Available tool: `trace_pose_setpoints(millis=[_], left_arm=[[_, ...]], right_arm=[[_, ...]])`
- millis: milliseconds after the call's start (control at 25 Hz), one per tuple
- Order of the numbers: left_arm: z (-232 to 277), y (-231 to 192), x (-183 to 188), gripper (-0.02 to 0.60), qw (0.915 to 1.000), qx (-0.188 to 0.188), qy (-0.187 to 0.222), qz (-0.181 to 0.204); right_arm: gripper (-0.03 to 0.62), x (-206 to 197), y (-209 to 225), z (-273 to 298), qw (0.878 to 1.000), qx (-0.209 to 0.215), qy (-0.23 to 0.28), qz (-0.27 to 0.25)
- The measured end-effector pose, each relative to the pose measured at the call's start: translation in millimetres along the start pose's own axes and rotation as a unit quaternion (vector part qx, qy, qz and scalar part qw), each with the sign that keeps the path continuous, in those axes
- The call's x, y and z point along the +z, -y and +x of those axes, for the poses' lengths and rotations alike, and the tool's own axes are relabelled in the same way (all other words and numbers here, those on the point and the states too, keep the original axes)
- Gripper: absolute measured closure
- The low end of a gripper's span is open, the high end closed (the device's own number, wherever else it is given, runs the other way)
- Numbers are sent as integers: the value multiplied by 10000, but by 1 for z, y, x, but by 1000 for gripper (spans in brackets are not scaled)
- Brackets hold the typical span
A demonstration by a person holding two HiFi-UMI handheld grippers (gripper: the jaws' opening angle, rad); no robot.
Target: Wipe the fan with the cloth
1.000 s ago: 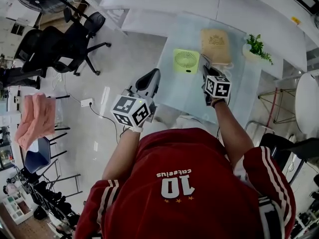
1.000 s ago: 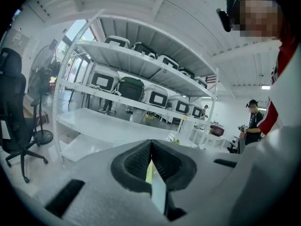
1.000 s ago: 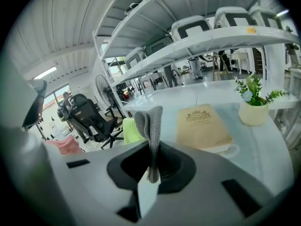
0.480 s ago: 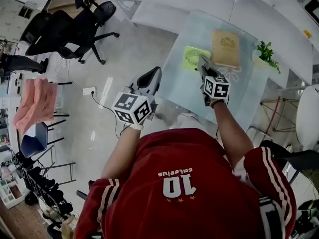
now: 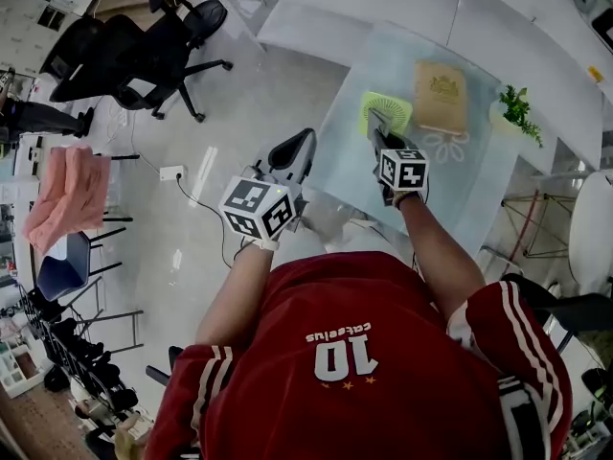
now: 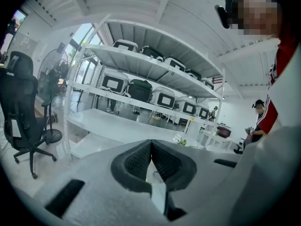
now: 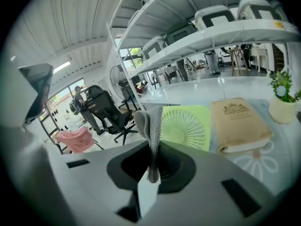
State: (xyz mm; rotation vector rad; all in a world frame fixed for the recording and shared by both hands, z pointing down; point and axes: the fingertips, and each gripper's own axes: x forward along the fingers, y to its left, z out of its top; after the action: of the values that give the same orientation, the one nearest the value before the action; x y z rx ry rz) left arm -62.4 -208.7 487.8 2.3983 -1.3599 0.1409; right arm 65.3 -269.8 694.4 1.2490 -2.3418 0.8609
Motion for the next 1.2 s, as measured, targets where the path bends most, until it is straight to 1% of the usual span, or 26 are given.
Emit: trace_pose_setpoints(millis=[200, 440, 960, 1200], left_arm=[[2, -7, 2, 577, 10000, 9, -36, 54], [1, -15, 6, 577, 10000, 38, -45, 20], [5, -29, 12, 577, 9998, 127, -127, 50], [12, -32, 15, 577, 9998, 95, -152, 83]], right_arm=[[569, 0, -10, 13, 10000, 76, -14, -2], [568, 2, -15, 30, 9999, 95, -55, 34], [569, -6, -1, 52, 9996, -32, -232, 144], [568, -8, 1, 60, 9995, -48, -268, 180]])
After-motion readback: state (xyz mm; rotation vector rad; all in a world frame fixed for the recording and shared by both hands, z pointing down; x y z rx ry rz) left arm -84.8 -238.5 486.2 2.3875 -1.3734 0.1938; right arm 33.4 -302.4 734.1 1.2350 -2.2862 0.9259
